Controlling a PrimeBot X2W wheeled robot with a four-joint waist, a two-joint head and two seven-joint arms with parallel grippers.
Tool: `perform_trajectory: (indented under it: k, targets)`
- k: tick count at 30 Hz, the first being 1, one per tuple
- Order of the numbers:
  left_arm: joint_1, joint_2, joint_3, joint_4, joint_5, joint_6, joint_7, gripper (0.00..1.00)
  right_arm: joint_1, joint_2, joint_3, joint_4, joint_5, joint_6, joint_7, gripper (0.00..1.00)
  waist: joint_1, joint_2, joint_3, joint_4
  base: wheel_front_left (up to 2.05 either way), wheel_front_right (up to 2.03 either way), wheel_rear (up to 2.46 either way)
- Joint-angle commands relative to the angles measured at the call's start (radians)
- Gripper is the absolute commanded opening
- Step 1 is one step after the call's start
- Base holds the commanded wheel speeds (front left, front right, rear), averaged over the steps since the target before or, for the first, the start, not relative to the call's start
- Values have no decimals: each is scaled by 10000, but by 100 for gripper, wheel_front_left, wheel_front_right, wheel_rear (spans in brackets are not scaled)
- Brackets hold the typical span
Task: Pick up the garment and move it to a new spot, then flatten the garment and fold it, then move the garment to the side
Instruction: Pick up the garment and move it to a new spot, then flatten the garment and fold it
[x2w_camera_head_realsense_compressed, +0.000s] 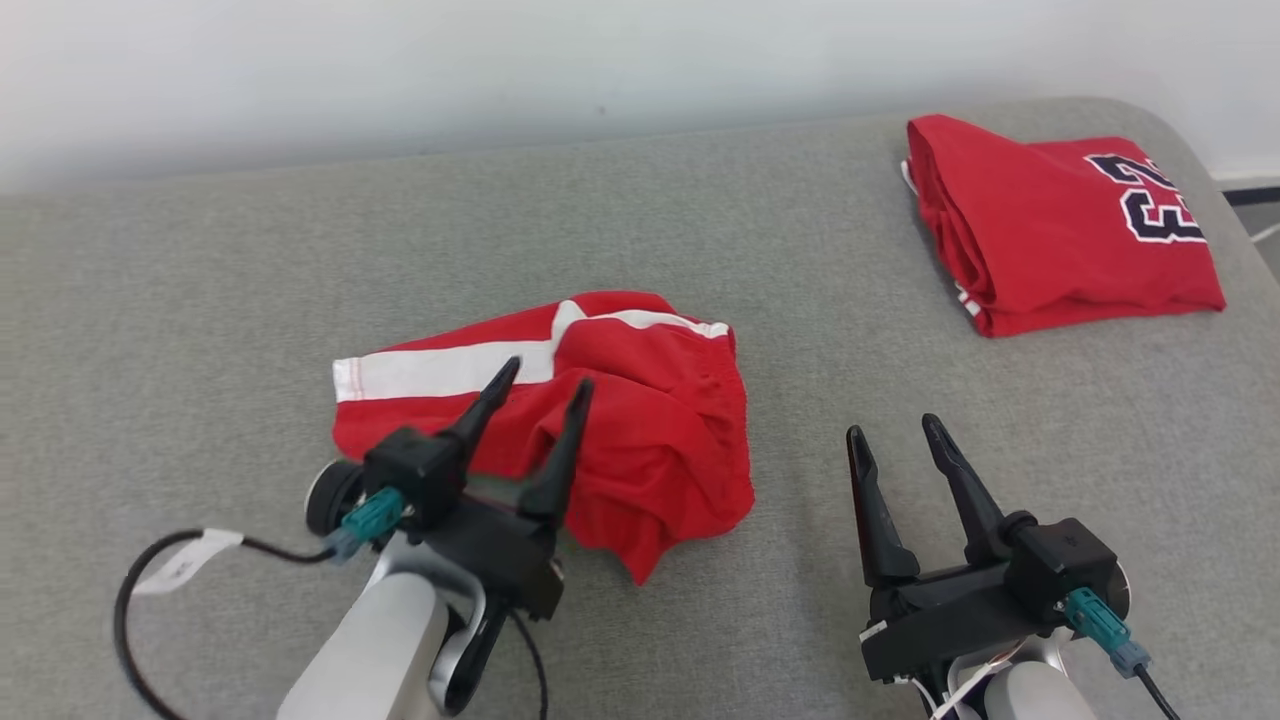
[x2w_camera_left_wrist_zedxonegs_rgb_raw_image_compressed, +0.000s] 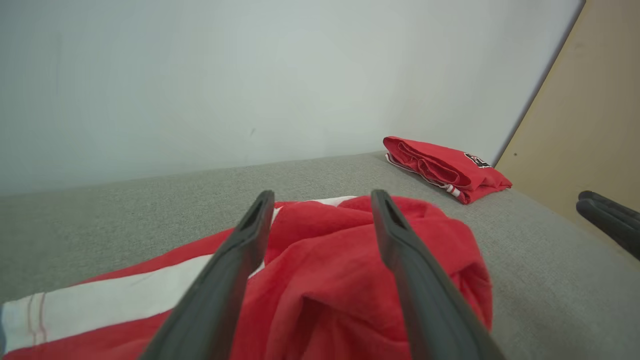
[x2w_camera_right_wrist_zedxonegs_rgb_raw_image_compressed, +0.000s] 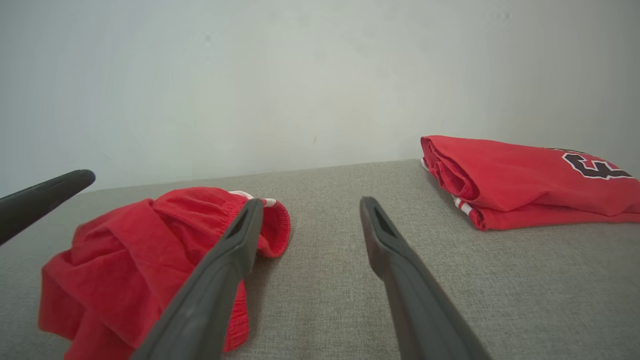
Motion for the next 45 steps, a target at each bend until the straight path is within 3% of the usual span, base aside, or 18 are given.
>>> perform_trajectory:
  k: [1, 10, 16, 32, 41, 42, 43, 44, 45]
  targets:
    - [278, 106, 85, -36, -50, 65, -94, 100, 113, -6, -2, 18, -62, 1, -10, 100, -1, 0, -183, 217, 0, 0, 0]
    - [1531, 655, 847, -341, -324, 478, -233, 100, 283, -125, -32, 46, -79, 3, -10, 100, -1, 0, -517, 565, 0, 0, 0]
    - [2029, 941, 1271, -90, -501, 529, -248, 100, 305, -199, 14, 27, -28, 3, -10, 100, -1, 0, -482, 612, 0, 0, 0]
    - [1119, 1307, 1835, 1590, -486, 136, -261, 100, -74, -234, 255, 12, 104, 1, -10, 100, -1, 0, 185, -181, 0, 0, 0]
    - [615, 1124, 2022, 2693, -346, -127, -262, 100, -187, -231, 221, 26, 66, 1, -10, 100, -1, 0, 305, -489, 0, 0, 0]
    - [567, 1097, 2082, 2744, -347, -127, -263, 93, -193, -229, 218, 30, 64, 1, -10, 100, -1, 0, 293, -496, 0, 0, 0]
    - [554, 1100, 2117, 2829, -299, -146, -263, 33, -195, -222, 216, 32, 52, 1, -10, 100, -1, 0, 279, -501, 0, 0, 0]
    - [550, 1068, 2163, 2865, -267, -183, -263, 0, -190, -214, 223, 36, 40, 1, -10, 100, -1, 0, 260, -499, 0, 0, 0]
    - [528, 1036, 2219, 2836, -214, -223, -263, 0, -180, -211, 221, 45, 29, 1, -10, 100, -1, 0, 241, -486, 0, 0, 0]
